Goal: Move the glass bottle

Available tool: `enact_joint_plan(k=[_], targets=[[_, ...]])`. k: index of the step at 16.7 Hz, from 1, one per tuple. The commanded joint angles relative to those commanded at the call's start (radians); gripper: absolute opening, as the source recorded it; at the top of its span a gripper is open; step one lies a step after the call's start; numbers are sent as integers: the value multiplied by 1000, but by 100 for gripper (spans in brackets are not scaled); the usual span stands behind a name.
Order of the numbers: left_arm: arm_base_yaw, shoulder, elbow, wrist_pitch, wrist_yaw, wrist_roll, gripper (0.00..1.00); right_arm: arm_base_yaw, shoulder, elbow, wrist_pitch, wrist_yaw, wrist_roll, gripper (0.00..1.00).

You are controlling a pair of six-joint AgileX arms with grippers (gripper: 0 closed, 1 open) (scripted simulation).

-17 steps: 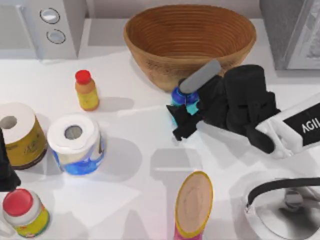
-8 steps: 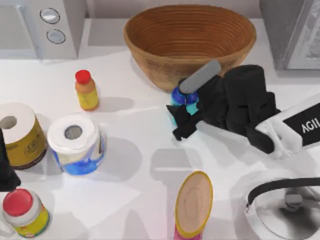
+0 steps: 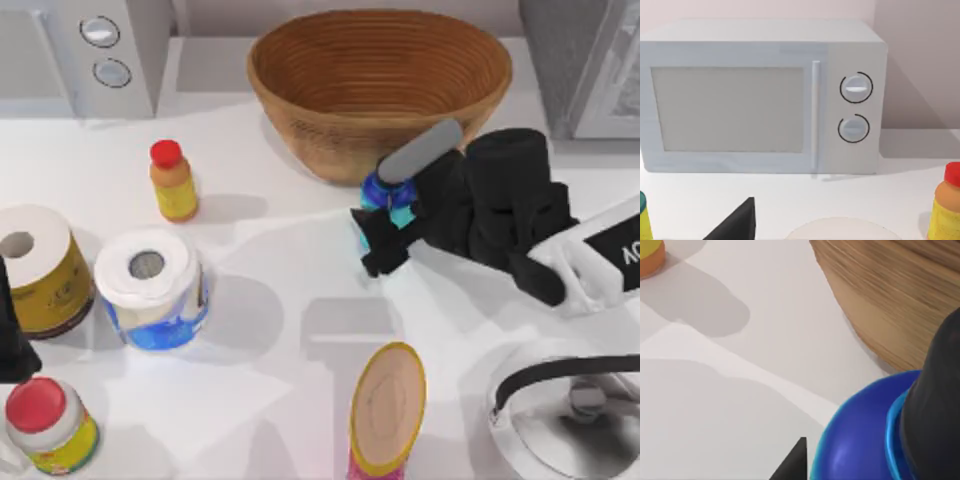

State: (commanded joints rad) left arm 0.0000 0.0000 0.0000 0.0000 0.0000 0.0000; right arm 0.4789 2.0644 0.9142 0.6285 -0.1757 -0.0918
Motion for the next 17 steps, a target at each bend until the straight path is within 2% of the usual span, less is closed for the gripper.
enact_joint_plan(k=[5, 11, 14, 17], targets=[[0, 0, 0, 0, 0, 0, 100, -191, -194, -192, -29, 33, 30, 0], [0, 0, 0, 0, 0, 0, 100, -507, -520, -412, -34, 71, 73, 0], [0, 0, 0, 0, 0, 0, 100, -578, -586, -483, -55, 102, 107, 0], [0, 0, 0, 0, 0, 0, 100, -583, -590, -488, -59, 107, 111, 0]])
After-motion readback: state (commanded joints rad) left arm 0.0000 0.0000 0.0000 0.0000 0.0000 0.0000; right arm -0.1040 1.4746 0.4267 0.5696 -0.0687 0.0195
